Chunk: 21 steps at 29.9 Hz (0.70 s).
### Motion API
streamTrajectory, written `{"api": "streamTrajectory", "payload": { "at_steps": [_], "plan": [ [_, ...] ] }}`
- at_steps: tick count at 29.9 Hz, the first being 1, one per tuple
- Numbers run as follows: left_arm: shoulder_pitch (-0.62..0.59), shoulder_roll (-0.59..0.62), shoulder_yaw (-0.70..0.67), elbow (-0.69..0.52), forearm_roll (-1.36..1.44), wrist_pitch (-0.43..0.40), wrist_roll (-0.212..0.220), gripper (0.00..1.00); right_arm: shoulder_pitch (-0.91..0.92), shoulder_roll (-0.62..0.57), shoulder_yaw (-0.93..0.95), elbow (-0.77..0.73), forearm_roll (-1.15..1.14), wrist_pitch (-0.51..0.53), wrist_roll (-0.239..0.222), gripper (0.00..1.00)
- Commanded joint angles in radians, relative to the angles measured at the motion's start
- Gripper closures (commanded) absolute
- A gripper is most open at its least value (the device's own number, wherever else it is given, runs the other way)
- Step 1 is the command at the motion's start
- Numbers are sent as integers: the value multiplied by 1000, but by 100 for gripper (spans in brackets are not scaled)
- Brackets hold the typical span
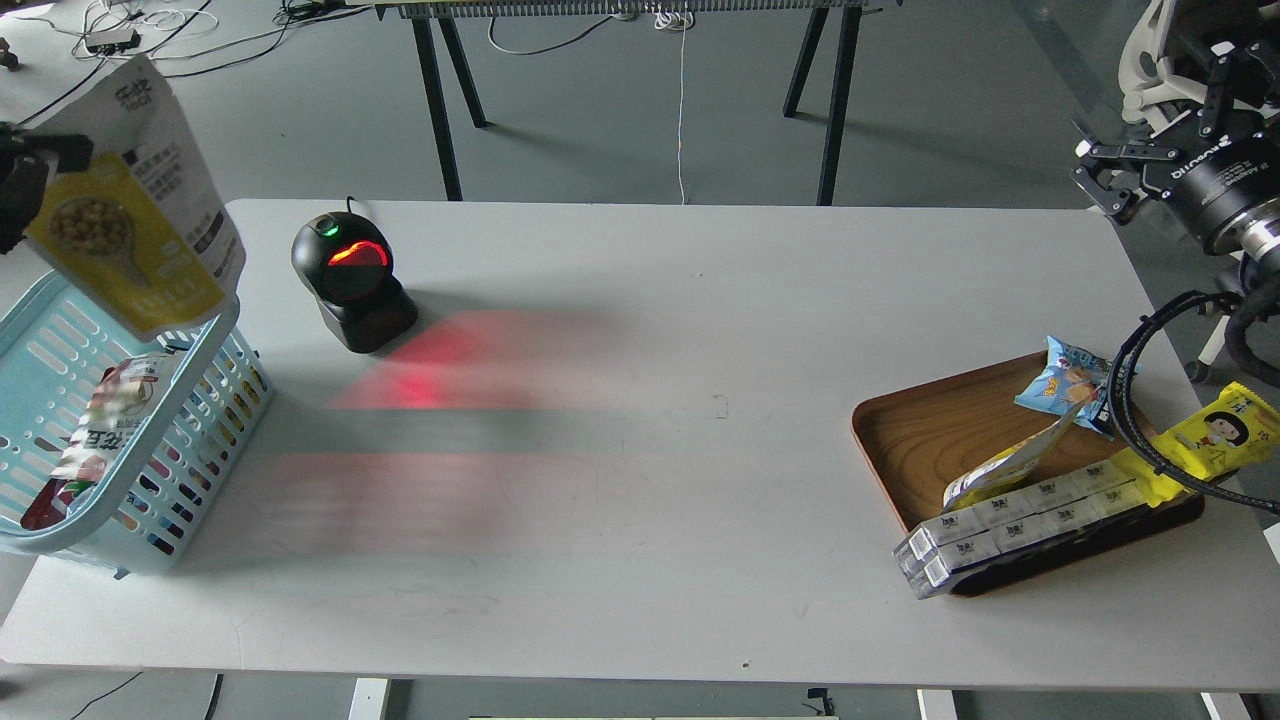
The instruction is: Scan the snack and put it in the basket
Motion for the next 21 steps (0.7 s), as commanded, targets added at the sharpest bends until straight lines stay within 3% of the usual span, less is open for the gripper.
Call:
{"api": "streamTrajectory", "payload": {
  "at_steps": [1,7,14,21],
  "plan": [
    [-1,41,157,57,1,0,-12,100,0,0,1,0,-1,0,0,2],
    [-1,61,282,121,1,0,-35,100,0,0,-5,0,1,0,0,2],
    [-1,52,403,147,-1,110,-32,100,0,17,-5,0,-2,0,0,2],
    [-1,36,414,174,-11,168,-33,100,0,28,-6,-2,-5,0,0,2]
  ]
}}
